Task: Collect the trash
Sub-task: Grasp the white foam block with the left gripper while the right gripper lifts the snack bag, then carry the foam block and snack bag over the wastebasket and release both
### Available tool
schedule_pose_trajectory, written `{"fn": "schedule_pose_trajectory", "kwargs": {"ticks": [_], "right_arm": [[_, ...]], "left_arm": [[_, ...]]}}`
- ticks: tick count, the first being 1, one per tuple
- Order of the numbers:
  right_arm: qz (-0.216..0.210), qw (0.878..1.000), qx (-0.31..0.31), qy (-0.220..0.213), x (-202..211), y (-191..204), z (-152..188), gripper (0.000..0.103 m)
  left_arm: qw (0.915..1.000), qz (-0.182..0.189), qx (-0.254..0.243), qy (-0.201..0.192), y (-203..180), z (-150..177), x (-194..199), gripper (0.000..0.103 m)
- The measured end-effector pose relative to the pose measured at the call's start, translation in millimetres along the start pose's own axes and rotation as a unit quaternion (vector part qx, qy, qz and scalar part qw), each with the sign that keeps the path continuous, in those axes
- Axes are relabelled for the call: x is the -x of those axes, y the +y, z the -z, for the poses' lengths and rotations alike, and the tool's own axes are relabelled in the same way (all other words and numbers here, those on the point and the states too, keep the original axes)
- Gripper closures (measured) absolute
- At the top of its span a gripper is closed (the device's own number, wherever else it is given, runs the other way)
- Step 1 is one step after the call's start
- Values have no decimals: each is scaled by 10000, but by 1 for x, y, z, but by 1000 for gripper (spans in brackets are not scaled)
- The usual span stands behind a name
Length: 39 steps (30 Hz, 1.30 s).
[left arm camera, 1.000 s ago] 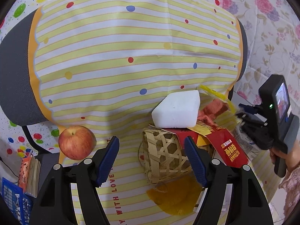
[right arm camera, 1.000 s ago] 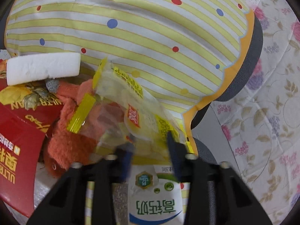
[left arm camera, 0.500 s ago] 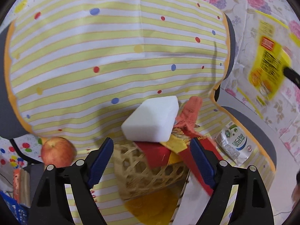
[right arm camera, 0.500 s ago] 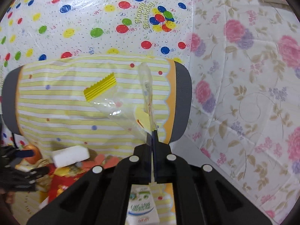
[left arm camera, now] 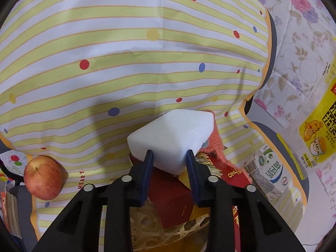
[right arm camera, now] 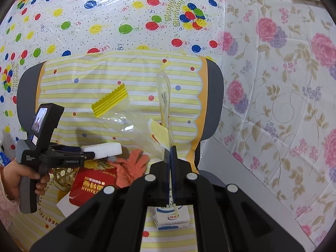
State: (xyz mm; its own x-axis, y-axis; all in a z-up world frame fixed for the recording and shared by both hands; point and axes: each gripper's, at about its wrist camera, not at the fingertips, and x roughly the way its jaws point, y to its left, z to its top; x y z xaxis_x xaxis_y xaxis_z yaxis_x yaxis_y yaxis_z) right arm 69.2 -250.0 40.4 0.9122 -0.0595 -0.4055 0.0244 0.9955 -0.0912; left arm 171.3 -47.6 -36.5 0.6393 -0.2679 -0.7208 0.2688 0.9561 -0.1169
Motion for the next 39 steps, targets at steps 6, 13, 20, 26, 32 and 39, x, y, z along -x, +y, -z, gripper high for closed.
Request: {"fn": "schedule_pose_trajectory", "kwargs": {"ticks": [6,13,20,26,32,39], "right_arm": [[42,9999,-54,-84,19,-2,1,101],[61,9989,-243,-387,66,-6,-7,101],[-148,9981,-588,-92,102,-5,16,101],[-236,9964,-764,284,127,4,56,101],[-246,9929,-990,607,149,9,97,101],[-105,9892,-1171,871,174,4,135,101]], "left_arm": [[9980,-121,-138,-608,-6,5,49,77],[9924,-152,-286,-1185,-24,23,135,77],[9921,5,-310,-1212,-44,73,173,77],[9931,239,-356,-1095,-63,129,195,77],[9909,136,-654,-1170,-83,173,212,76],[9892,477,-944,-1016,-106,216,216,76]]}}
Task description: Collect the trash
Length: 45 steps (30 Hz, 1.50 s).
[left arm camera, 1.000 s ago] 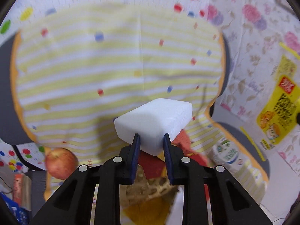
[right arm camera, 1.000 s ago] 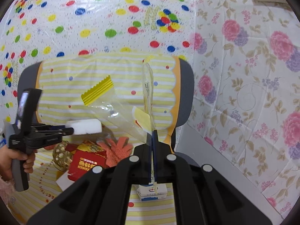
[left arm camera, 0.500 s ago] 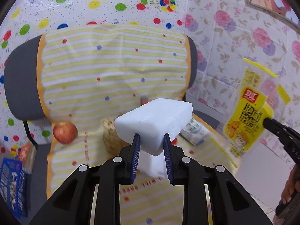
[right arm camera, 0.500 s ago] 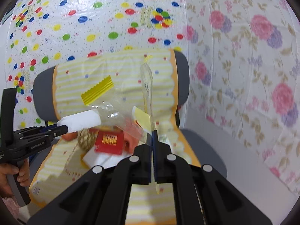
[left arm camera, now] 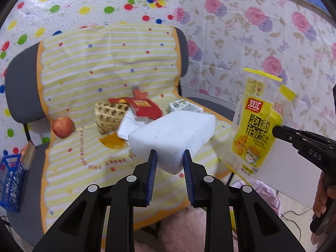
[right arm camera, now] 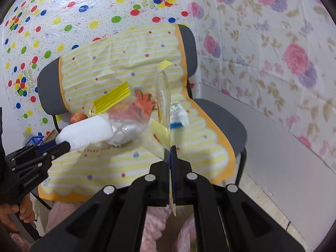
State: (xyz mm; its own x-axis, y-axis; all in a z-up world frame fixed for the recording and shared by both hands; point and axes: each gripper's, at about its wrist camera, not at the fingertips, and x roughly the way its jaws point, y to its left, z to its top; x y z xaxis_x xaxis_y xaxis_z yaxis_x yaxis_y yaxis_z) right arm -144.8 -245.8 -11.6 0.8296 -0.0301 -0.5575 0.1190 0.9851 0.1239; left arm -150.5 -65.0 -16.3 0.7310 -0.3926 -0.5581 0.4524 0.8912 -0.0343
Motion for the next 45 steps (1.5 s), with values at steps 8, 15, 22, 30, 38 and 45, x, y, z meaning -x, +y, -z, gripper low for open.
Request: {"fn": "schedule_pose_trajectory", "kwargs": {"ticks": [8,15,22,30,38,45], "right_arm": [[452,9988,-178,27,41,-23,33,101],[964,9947,-355,76,73,-44,69,101],[1244,9888,-754,337,78,-72,108,101],[1316,9842,-997,644,54,-102,128,101],[1316,9805,-1259,734,33,-125,136,77],[1356,9800,-1277,697,37,-127,133,54]], "left_arm": [[9972,647,-358,140,-48,26,1,76],[9900,1142,-765,309,-95,49,-9,76],[9797,1541,-1106,656,-136,66,-30,75],[9727,1682,-1260,984,-167,71,-67,74],[9701,1560,-1245,1382,-181,75,-100,41],[9770,1393,-939,1311,-157,70,-92,40]]}}
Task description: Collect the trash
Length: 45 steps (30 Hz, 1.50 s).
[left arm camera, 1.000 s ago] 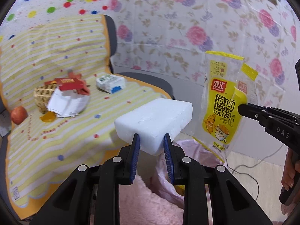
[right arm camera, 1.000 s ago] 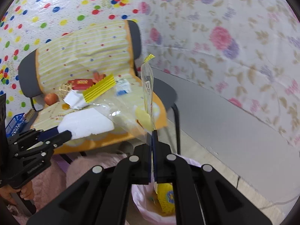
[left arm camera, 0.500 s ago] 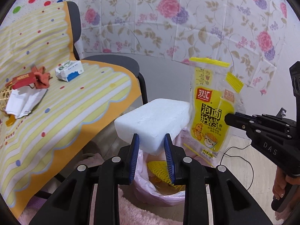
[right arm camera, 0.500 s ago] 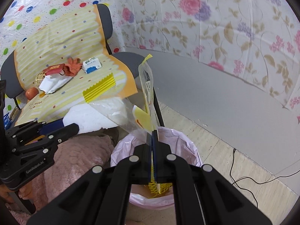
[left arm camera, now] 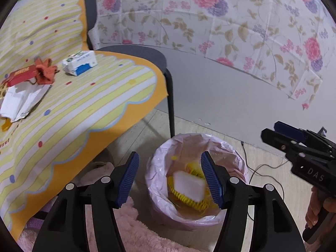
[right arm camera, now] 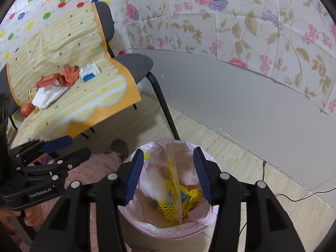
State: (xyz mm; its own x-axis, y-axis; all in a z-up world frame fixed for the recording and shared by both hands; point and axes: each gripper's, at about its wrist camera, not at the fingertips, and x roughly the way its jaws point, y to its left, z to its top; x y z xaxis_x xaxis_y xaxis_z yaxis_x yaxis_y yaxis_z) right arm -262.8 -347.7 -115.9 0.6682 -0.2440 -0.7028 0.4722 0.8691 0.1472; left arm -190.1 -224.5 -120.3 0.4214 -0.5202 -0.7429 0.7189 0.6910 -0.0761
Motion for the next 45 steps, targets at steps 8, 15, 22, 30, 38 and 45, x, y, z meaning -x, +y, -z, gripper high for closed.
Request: {"fn": "schedule_pose_trajectory", "kwargs": {"ticks": [8,15,22,30,38,45], "right_arm": [[-49,9994,78,-340,29,9,-14,54],[-370,9979,386,-360,34,36,-24,54],[-727,9941,750,-301,25,72,-41,54],[-1115,9848,1299,-280,13,126,-62,54],[-1334,9712,1958,-264,-6,184,-81,54],[-1567,9623,2211,-236,-34,229,-98,54]], "left_arm": [[9984,-254,383,-337,28,3,36,38],[9946,-625,623,-538,53,6,68,36],[9848,-1169,1093,-673,96,10,94,34],[9686,-1680,1647,-801,149,10,116,32],[9515,-2204,1978,-831,202,5,139,32],[9461,-2387,2048,-768,236,0,147,32]]}}
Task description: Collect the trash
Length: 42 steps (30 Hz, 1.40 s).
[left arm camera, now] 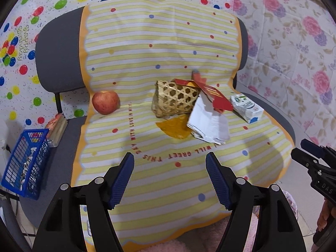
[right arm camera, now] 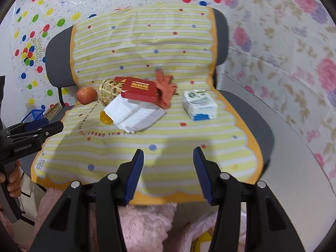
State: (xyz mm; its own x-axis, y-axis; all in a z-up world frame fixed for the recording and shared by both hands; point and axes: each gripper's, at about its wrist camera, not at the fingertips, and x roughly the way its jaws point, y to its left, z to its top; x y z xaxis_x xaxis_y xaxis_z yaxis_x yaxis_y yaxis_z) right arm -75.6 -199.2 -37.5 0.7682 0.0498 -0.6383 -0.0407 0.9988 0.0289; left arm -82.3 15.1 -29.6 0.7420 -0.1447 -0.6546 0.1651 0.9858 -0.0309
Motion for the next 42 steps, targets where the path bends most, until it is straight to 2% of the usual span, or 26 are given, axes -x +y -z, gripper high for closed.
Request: {"fn": "schedule_pose_trajectory", "kwargs": {"ticks": [5,12,17,26,28,30,32,35,38,42], "right_arm": [[-52,9993,367,4,-32,21,-22,54],[54,9940,1087,67,-91,48,-55,54],[84,9895,1439,137,-124,64,-69,54],[446,9732,2255,76,-160,93,-83,55],[461,9695,2409,20,-160,98,-86,65],[503,9667,2510,-41,-156,100,-87,81],[450,9719,2304,-154,-145,95,-92,92],[272,9880,1457,-433,-122,69,-104,100],[185,9941,803,-703,-99,43,-110,101],[233,9936,237,-1080,-59,15,-106,101]], "left_arm": [[9999,-108,36,-38,15,-13,-15,32],[9998,-186,-12,-39,28,-34,-55,32],[9999,-139,4,10,34,-45,-74,32],[9999,-150,5,43,36,-49,-82,32],[9999,-156,-10,36,36,-48,-79,32],[9999,-151,-8,17,36,-47,-75,32],[9999,-119,2,5,35,-46,-72,32],[10000,-28,-27,-12,29,-44,-66,32],[9999,65,-97,-15,20,-42,-62,32],[9997,149,-201,14,6,-39,-61,32]]}}
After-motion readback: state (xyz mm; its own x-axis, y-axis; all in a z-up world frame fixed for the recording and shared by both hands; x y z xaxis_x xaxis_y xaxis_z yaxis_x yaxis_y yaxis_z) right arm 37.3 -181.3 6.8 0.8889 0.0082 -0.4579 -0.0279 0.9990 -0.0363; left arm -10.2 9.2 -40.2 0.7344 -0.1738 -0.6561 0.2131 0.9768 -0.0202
